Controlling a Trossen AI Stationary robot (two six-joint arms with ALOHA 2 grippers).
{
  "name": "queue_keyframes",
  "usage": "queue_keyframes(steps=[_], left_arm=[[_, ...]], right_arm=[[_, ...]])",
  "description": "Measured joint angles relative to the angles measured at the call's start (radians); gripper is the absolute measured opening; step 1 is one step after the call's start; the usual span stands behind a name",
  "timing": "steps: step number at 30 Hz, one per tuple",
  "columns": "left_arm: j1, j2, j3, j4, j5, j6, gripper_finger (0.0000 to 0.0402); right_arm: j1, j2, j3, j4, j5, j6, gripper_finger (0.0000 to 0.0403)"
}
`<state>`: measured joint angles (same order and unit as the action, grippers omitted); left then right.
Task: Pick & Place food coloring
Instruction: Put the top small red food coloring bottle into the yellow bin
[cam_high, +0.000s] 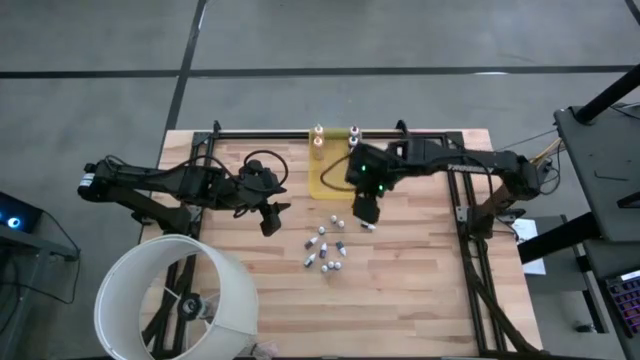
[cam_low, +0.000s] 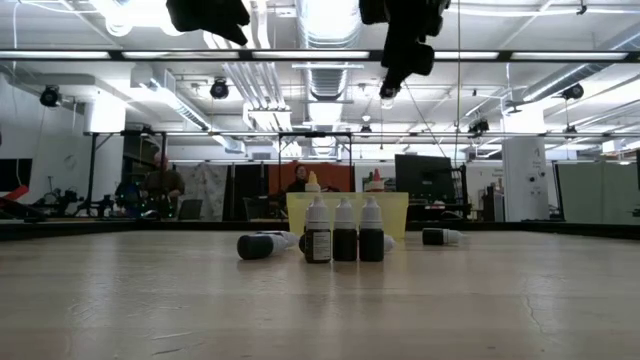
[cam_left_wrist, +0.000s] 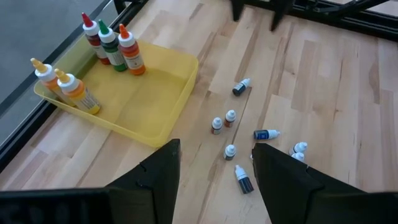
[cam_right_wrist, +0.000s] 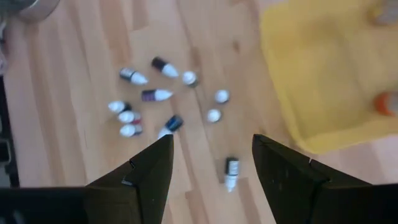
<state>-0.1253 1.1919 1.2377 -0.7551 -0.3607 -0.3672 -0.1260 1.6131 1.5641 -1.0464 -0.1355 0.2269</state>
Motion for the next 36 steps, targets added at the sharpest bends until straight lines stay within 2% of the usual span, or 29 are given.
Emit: queue_keyframes(steps=[8,15,20,30,36], left_arm=[[0.000,0.000,0.000,0.000,0.000,0.000,0.0172],[0.000,0.000,0.000,0.000,0.000,0.000,0.0172],[0.000,0.000,0.000,-0.012,0.000,0.001,0.0172],[0.000,0.000,0.000,-0.110,0.003,-0.011,0.0172],[0.000,0.000,0.000,-0.110,0.003,-0.011,0.0172]], right_arm=[[0.056,0.044,-0.057,0.000,0.000,-0.007,0.0210],[0.058,0.101,-0.057,0.006,-0.005,-0.010,0.0210],[0.061,0.097,-0.085,0.005,-0.013,-0.019,0.0210],[0.083,0.020,-0.285,0.023,-0.031,-0.002,0.0210],[0.083,-0.055,-0.417,0.186,-0.031,0.006,0.0210]])
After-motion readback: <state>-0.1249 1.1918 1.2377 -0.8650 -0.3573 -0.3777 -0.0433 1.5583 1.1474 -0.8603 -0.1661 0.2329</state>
